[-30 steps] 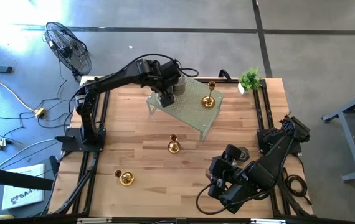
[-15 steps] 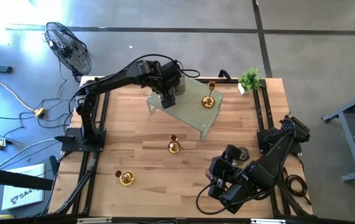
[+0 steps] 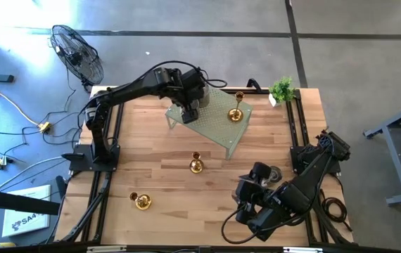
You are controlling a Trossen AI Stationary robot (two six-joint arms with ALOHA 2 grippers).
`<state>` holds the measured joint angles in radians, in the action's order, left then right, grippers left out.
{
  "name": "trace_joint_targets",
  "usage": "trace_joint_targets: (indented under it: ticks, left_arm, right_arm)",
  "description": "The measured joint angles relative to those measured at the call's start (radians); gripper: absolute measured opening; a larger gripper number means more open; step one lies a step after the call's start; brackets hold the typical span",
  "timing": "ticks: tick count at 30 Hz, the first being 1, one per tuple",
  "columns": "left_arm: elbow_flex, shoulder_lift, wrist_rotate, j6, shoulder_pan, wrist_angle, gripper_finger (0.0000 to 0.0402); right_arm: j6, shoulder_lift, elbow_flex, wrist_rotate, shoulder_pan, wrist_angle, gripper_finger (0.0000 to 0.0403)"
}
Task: Pick & Place candle stick holders
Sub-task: Put the green scented candle on the shelf
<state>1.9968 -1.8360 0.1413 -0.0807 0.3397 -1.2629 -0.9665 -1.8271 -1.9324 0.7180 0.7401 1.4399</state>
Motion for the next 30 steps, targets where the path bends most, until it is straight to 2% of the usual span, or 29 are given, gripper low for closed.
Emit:
trace_joint_targets:
  ticks: [5, 11, 30]
  left_arm:
    - [0.000, 0.000, 0.000, 0.013, 0.000, 0.000, 0.0382]
    - [0.000, 0.000, 0.000, 0.105, 0.000, 0.025, 0.0382]
    - [0.000, 0.000, 0.000, 0.112, 0.000, 0.036, 0.0382]
  right_arm:
    - [0.034, 0.000, 0.000, 0.025, -0.001, -0.001, 0.0309]
    - [0.052, 0.000, 0.000, 0.035, -0.001, -0.002, 0.0309]
    - [0.051, 0.000, 0.000, -0.003, -0.001, -0.029, 0.0309]
